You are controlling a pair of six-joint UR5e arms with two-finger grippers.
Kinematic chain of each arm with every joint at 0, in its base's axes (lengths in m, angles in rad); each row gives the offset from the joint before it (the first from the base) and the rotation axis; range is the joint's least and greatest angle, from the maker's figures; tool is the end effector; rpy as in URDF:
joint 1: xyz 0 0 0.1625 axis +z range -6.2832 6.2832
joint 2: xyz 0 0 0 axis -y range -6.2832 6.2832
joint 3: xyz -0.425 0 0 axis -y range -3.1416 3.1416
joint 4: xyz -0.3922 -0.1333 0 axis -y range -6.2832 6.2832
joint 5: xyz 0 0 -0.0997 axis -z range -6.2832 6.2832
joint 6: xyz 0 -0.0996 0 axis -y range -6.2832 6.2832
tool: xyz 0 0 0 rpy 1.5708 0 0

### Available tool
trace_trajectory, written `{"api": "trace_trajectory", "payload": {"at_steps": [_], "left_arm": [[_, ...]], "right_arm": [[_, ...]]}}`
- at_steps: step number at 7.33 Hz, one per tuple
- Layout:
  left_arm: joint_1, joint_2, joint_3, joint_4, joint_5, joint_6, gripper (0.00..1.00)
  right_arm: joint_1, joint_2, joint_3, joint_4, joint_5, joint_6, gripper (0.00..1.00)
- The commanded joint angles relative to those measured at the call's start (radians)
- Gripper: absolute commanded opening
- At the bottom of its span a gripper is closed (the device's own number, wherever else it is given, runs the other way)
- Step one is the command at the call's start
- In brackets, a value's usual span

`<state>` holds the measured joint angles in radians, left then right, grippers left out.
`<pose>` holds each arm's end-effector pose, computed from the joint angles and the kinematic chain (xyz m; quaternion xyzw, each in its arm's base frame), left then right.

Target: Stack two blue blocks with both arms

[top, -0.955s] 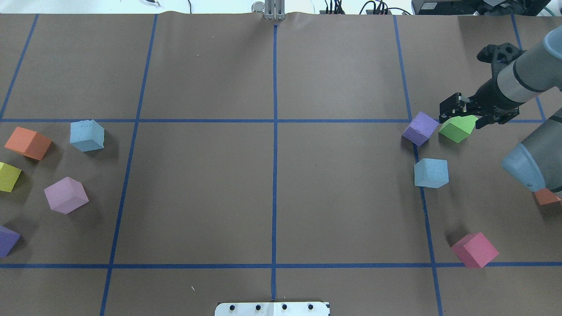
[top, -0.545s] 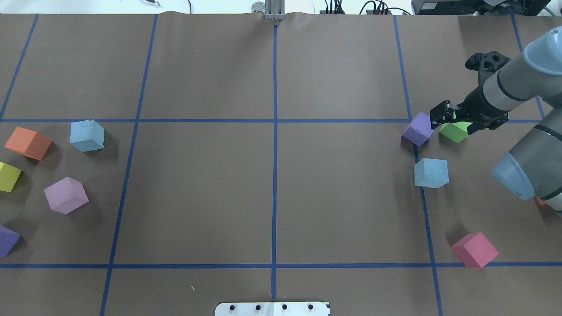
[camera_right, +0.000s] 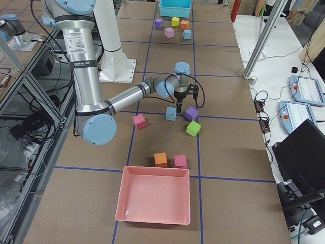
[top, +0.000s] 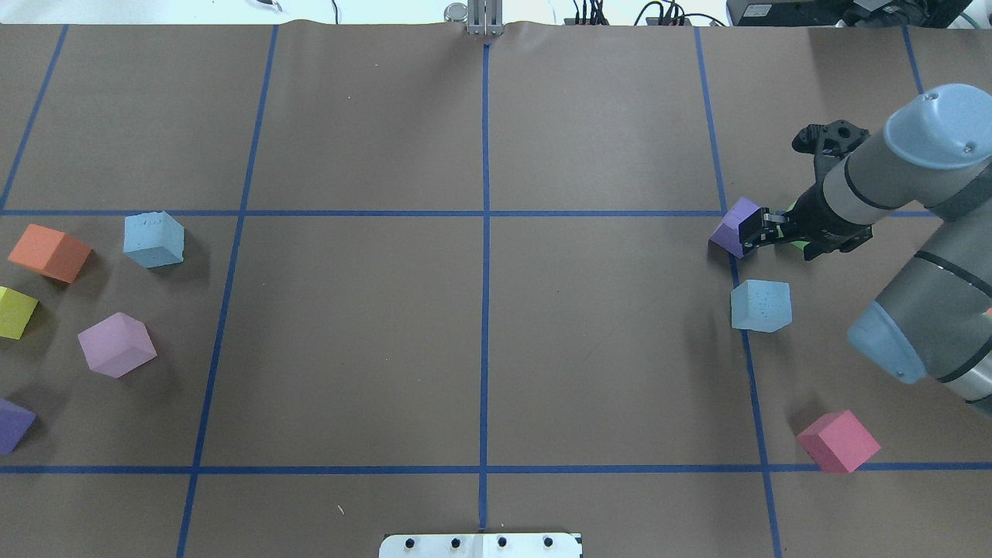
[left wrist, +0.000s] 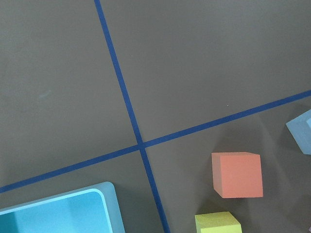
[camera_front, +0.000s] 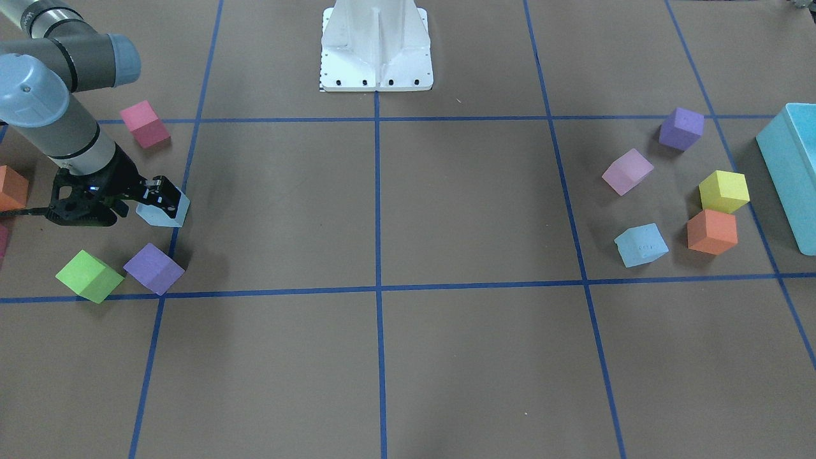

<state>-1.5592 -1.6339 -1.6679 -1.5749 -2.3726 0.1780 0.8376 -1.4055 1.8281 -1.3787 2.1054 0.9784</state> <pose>-0.0556 -0.5243 0.5761 0.1076 0.3813 0.1187 0.9105 -0.3124 -0.4702 0.4334 0.0012 -0.3854 0.0331 0.9222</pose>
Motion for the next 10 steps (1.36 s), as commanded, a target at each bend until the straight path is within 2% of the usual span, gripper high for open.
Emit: {"api": "trace_trajectory", "payload": {"at_steps": [1, 4, 6, 10], "left_arm": [[0.001, 0.006, 0.0, -0.001, 0.0, 0.0, 1.0], [0.001, 0.012, -0.001, -0.001, 0.0, 0.0, 1.0], [0.001, 0.013, 0.0, -0.001, 0.0, 0.0, 1.0], [0.001, 0.013, -0.001, -0.001, 0.0, -0.002, 1.0]], "right_arm": [[-0.012, -0.015, 0.013, 0.003, -0.001, -0.007, 0.89], [-0.021, -0.064, 0.039, 0.01, -0.002, -0.018, 0.86], [-0.069, -0.063, 0.031, 0.009, -0.065, -0.007, 0.84], [-0.068, -0.058, 0.034, 0.009, -0.061, -0.006, 0.84]]}}
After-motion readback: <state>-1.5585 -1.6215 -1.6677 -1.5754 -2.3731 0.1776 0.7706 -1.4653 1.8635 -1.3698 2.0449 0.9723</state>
